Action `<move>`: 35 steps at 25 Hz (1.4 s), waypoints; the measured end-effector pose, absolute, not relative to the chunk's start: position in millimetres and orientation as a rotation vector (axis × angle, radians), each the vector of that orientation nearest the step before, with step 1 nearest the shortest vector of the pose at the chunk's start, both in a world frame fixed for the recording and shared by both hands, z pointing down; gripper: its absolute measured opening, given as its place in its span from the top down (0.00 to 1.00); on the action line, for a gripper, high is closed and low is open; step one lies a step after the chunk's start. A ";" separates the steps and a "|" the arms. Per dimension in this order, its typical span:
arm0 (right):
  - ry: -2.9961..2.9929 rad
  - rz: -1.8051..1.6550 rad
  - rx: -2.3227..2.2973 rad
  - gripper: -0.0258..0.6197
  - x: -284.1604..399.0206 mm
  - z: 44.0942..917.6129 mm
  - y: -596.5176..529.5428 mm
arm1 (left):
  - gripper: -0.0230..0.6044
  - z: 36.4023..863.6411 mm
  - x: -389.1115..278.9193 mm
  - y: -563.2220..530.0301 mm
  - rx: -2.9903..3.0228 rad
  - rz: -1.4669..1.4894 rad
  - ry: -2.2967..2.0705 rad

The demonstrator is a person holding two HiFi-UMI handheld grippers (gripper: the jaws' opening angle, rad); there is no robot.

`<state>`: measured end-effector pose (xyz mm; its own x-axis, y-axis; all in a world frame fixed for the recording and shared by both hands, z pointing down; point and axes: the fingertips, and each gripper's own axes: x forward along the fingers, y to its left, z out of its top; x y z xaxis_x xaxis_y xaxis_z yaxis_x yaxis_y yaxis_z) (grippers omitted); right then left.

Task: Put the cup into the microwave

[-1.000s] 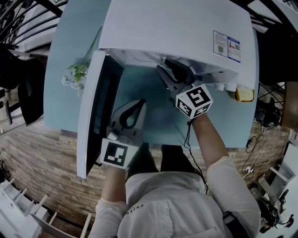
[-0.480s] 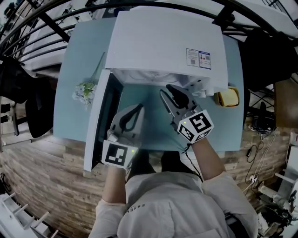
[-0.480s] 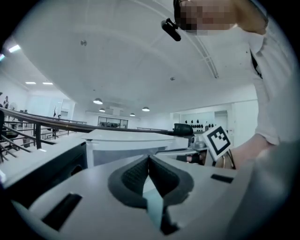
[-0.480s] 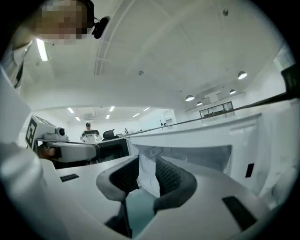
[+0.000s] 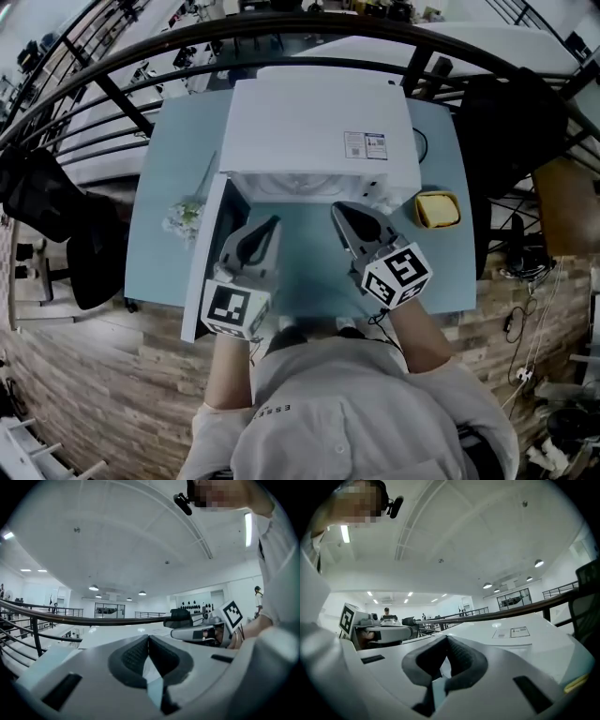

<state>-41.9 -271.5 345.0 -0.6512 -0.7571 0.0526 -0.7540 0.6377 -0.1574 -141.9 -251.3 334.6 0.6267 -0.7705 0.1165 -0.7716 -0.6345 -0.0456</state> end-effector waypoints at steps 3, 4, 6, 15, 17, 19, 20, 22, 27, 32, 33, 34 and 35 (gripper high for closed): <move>2.822 -0.245 -1.297 0.93 -38.1 331.0 -254.6 | 0.96 318.9 -137.2 -238.7 2.867 0.195 -1.328; 2.817 -0.229 -1.300 0.93 -36.4 326.2 -252.2 | 0.96 314.9 -135.9 -236.7 2.883 0.202 -1.328; 2.809 -0.192 -1.310 0.93 -33.5 318.3 -248.8 | 0.96 308.6 -133.8 -233.8 2.909 0.216 -1.327; 2.809 -0.069 -1.290 0.94 -35.4 298.3 -227.5 | 0.96 300.1 -130.4 -231.1 2.913 0.218 -1.303; 2.806 -0.071 -1.294 0.94 -34.6 299.7 -226.8 | 0.96 298.3 -129.5 -230.3 2.914 0.210 -1.297; 2.807 -0.074 -1.294 0.94 -34.2 299.9 -227.1 | 0.96 297.1 -129.6 -230.2 2.910 0.199 -1.295; 2.807 -0.075 -1.293 0.94 -34.3 299.7 -227.4 | 0.96 296.5 -130.2 -230.3 2.908 0.195 -1.296; 2.810 -0.072 -1.291 0.94 -34.5 298.8 -227.1 | 0.96 296.1 -131.7 -230.5 2.904 0.192 -1.301; 2.826 -0.054 -1.293 0.94 -38.1 299.1 -226.2 | 0.96 294.8 -136.0 -230.6 2.890 0.186 -1.318; 2.822 -0.054 -1.277 0.94 -41.2 299.4 -228.0 | 0.96 296.3 -138.4 -231.0 2.879 0.183 -1.321; 2.819 -0.056 -1.275 0.94 -41.2 299.1 -228.7 | 0.96 296.4 -138.5 -230.9 2.880 0.184 -1.320; 2.816 -0.061 -1.274 0.94 -40.9 299.0 -229.6 | 0.96 296.5 -138.5 -230.8 2.881 0.185 -1.319; 2.814 -0.065 -1.274 0.94 -40.5 299.1 -230.4 | 0.96 296.6 -138.6 -230.7 2.881 0.186 -1.317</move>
<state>-40.5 -230.4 299.1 -0.6588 -0.7517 -0.0301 -0.7495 0.6593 -0.0601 -138.6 -230.7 296.6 0.6486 -0.7554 0.0934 -0.7516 -0.6550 -0.0776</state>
